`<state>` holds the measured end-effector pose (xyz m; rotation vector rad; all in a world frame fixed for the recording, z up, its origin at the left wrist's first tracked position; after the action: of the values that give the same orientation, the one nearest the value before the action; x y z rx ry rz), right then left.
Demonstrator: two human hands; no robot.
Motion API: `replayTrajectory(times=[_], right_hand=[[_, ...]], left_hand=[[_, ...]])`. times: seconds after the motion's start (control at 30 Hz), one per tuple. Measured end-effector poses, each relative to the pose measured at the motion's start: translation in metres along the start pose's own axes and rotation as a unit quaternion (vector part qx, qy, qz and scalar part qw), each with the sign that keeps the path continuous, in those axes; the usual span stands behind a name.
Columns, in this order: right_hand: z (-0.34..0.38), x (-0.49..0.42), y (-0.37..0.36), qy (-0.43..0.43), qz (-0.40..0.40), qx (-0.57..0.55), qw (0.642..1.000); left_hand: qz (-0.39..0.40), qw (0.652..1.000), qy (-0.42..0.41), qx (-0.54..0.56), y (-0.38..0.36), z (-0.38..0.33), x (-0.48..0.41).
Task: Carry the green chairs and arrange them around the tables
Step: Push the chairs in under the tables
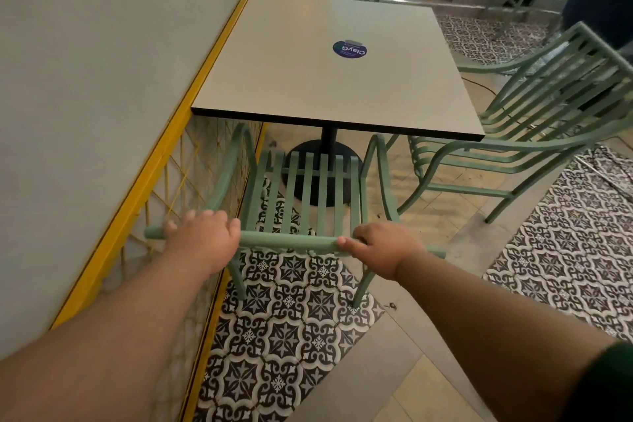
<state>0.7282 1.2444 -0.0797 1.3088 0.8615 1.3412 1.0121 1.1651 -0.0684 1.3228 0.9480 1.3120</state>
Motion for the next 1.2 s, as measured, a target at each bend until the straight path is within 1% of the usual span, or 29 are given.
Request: replayTrajectory(times=[0.03, 0.07, 0.17, 0.23, 0.33, 0.47, 0.57, 0.73, 0.8, 0.9, 1.0, 1.2], right_hand=[[-0.002, 0.005, 0.005, -0.003, 0.011, -0.024, 1.000], [-0.006, 0.014, 0.011, -0.011, 0.001, -0.058, 0.998], [-0.014, 0.068, 0.037, -0.041, -0.097, -0.124, 0.987], [-0.023, 0.113, 0.052, -0.045, -0.125, -0.116, 0.984], [-0.041, 0.164, 0.066, -0.078, -0.126, -0.097, 0.984], [-0.082, 0.198, 0.078, -0.109, -0.125, -0.080, 0.983], [-0.126, 0.217, 0.082, -0.144, -0.120, -0.087, 0.978], [-0.222, 0.238, 0.093, -0.194, -0.109, -0.081, 0.972], [-0.267, 0.241, 0.099, -0.212, -0.109, -0.085, 0.967], [-0.310, 0.239, 0.104, -0.229, -0.101, -0.076, 0.965], [-0.352, 0.230, 0.111, -0.248, -0.095, -0.076, 0.961], [-0.429, 0.190, 0.127, -0.290, -0.086, -0.076, 0.950]], left_hand=[[0.008, 0.999, -0.020, 0.033, 0.006, -0.006, 0.014], [0.006, 0.996, -0.051, 0.066, 0.015, -0.014, 0.030], [-0.074, 0.979, -0.110, 0.155, 0.047, -0.022, 0.080], [-0.066, 0.973, -0.134, 0.175, 0.065, -0.032, 0.104], [-0.048, 0.971, -0.179, 0.152, 0.076, -0.060, 0.123], [-0.076, 0.956, -0.242, 0.145, 0.085, -0.118, 0.125], [-0.094, 0.947, -0.278, 0.133, 0.089, -0.169, 0.120], [-0.086, 0.936, -0.320, 0.120, 0.095, -0.276, 0.116], [-0.078, 0.931, -0.336, 0.115, 0.100, -0.321, 0.115], [-0.070, 0.931, -0.343, 0.107, 0.106, -0.365, 0.108], [-0.068, 0.923, -0.364, 0.107, 0.113, -0.408, 0.095], [-0.056, 0.907, -0.409, 0.082, 0.133, -0.505, 0.022]])
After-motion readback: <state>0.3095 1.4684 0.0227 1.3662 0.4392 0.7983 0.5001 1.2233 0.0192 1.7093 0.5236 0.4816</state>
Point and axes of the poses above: each hand's wrist, its own x-axis away from the middle knuckle, its own y-axis out of the back of the hand, z = x × y, the point moved 3 cm from there along -x, towards the middle knuckle, and after that the axes turned 8 degrees about -z, right-handed, at the moved point
